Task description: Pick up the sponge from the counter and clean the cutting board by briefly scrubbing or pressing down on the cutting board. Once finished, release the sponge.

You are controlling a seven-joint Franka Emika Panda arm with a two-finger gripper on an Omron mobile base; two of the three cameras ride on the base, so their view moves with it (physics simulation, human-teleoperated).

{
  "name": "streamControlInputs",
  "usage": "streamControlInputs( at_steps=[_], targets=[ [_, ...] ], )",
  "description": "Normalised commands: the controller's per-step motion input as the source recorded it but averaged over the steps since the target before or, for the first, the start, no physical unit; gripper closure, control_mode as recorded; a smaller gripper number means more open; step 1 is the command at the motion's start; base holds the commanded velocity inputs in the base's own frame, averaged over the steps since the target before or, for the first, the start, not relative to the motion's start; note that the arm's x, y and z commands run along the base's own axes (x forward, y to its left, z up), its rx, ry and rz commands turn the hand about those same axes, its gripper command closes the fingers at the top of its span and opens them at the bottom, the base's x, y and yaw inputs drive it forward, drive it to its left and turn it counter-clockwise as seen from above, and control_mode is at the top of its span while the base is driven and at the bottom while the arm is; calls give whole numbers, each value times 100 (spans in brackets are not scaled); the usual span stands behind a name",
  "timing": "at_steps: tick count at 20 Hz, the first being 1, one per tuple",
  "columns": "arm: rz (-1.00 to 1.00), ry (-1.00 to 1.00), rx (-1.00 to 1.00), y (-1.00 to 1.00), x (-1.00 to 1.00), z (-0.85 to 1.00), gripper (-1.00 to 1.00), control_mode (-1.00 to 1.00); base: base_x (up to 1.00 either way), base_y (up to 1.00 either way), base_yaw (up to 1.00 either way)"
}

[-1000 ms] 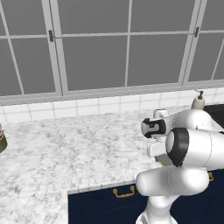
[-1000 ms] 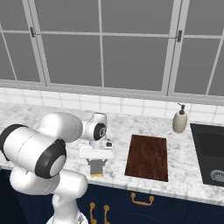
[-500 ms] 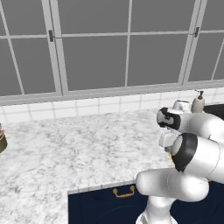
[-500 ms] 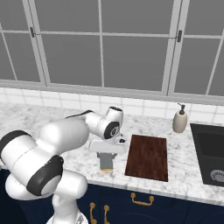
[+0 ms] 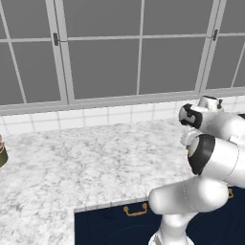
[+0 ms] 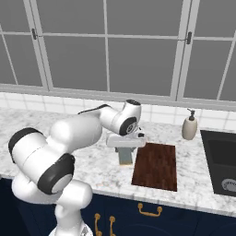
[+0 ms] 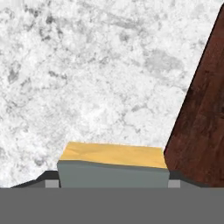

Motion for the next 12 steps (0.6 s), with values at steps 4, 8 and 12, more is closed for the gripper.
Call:
streamControlInputs(
  at_steps=[4,8,12],
  targets=[
    [2,1,0,-63,87,-10,100,-100,0,0,0],
    [1,-4,0,-69,24,-20,100,-100,0,0,0],
    [0,-15,0,-34,16,-13,100,-100,0,0,0]
  ],
)
